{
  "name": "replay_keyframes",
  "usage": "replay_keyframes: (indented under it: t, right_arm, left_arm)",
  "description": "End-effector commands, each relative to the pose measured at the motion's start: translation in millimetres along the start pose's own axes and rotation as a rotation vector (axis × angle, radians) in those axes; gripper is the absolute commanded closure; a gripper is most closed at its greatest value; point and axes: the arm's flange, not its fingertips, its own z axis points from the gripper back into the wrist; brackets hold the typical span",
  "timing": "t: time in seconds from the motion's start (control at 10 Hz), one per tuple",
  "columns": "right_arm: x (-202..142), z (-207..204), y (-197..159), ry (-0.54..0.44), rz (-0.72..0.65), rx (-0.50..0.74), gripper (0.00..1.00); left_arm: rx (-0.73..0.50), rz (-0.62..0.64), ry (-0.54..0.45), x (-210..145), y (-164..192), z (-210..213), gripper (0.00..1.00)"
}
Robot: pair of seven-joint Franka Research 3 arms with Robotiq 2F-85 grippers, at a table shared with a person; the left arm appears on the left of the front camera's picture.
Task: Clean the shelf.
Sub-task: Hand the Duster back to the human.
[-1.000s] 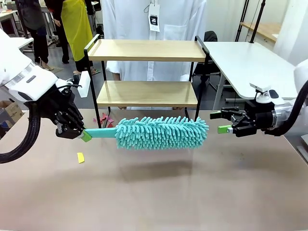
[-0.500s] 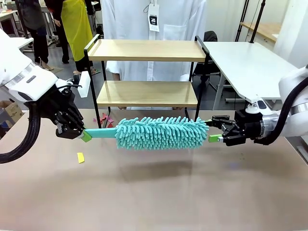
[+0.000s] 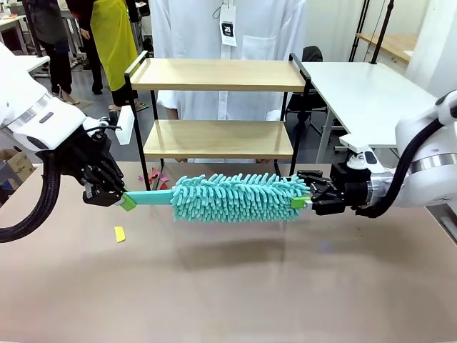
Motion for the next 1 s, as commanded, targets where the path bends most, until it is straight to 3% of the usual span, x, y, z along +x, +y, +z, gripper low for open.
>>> replay_keyframes:
  t: [0.0,0.4,0.5,0.6,0.7,0.9]
  right_arm:
    - [-4,-20,-4,-0.023,0.015,0.023,0.00]
    - [-10,-39,-9,-0.024,0.006,0.051,0.00]
    - [-11,-37,-10,-0.031,-0.010,0.047,0.46]
    - [-10,-36,-10,-0.031,-0.012,0.058,0.60]
    - [-10,-36,-11,-0.035,-0.014,0.067,1.00]
    - [-10,-36,-10,-0.026,-0.011,0.074,1.00]
  left_arm:
    - [-0.005,0.009,-0.016,2,-1,4,0.87]
    - [-0.005,0.009,-0.016,2,-1,4,0.87]
    - [-0.005,0.009,-0.016,2,-1,4,0.87]
    - [-0.005,0.009,-0.016,2,-1,4,0.87]
    - [-0.005,0.009,-0.016,2,-1,4,0.87]
    - [-0.005,0.009,-0.016,2,-1,4,0.87]
